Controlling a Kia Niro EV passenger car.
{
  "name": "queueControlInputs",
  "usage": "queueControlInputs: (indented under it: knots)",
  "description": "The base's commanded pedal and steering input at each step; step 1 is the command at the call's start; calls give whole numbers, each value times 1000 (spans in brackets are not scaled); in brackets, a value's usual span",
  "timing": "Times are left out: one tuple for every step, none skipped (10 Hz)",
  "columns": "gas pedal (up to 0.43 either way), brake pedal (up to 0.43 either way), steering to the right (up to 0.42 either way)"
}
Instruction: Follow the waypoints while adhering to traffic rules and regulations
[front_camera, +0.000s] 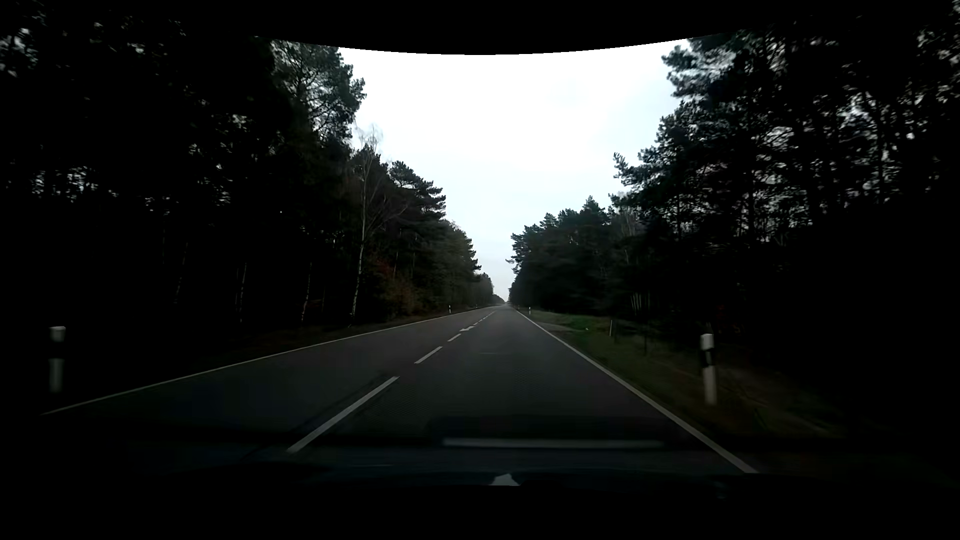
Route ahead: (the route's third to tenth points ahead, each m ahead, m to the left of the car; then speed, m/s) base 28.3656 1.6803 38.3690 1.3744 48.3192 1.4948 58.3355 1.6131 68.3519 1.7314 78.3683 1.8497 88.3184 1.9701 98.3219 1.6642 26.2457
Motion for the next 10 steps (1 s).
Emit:
queueControlInputs:
  knots:
    - [370,0,0]
    - [370,0,0]
    - [370,0,0]
    - [370,0,1]
    - [370,0,1]
    - [370,0,2]
    - [370,0,1]
    - [370,0,1]
    - [370,0,1]
    - [370,0,1]
